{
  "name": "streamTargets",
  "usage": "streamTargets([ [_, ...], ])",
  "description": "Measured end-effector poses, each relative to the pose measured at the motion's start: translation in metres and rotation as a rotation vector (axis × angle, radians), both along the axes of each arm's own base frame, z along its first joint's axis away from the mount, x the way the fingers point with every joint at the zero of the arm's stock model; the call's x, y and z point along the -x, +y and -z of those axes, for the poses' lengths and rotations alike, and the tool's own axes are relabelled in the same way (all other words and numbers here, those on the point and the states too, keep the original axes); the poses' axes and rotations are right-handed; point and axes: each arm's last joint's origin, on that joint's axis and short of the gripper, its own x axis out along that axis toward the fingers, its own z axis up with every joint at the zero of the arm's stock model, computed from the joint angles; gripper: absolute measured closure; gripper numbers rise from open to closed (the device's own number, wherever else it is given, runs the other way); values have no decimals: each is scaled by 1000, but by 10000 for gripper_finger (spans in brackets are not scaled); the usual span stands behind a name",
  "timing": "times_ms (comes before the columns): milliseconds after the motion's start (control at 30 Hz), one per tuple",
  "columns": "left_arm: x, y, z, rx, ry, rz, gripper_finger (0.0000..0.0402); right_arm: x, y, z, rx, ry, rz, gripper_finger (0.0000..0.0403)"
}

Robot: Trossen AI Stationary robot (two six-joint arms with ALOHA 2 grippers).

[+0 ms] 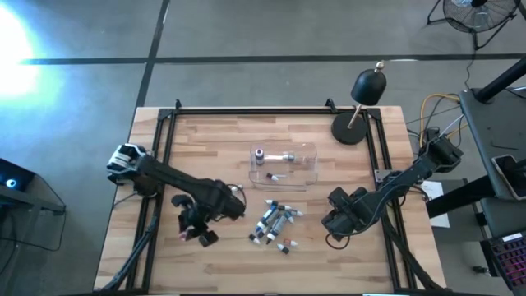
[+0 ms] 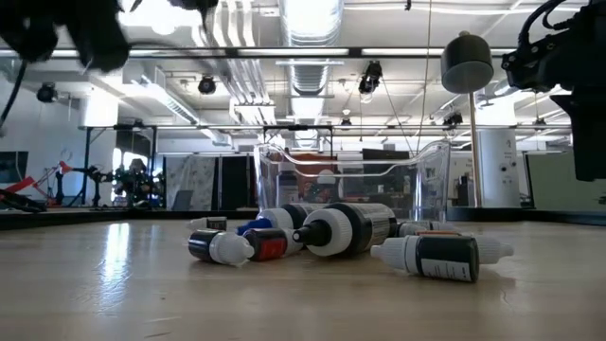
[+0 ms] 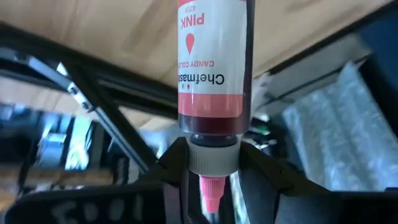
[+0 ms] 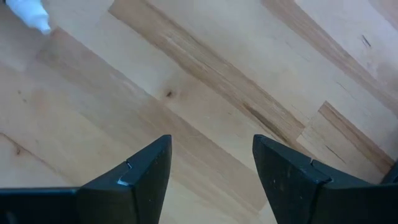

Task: Pick & Place food coloring
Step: Move the large pink food coloring bottle to the left side of the table

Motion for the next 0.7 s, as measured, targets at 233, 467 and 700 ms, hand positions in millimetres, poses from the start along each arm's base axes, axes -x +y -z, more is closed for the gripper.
streamTargets([
  [233, 15, -9, 54, 187, 210, 40, 329, 0, 0, 0, 6, -8, 9, 184],
  [467, 22, -5, 93, 175, 329, 73, 329, 0, -1, 1, 10, -5, 8, 184],
  [700, 16, -7, 102, 170, 312, 131, 302, 1, -1, 2, 12, -2, 9, 184],
])
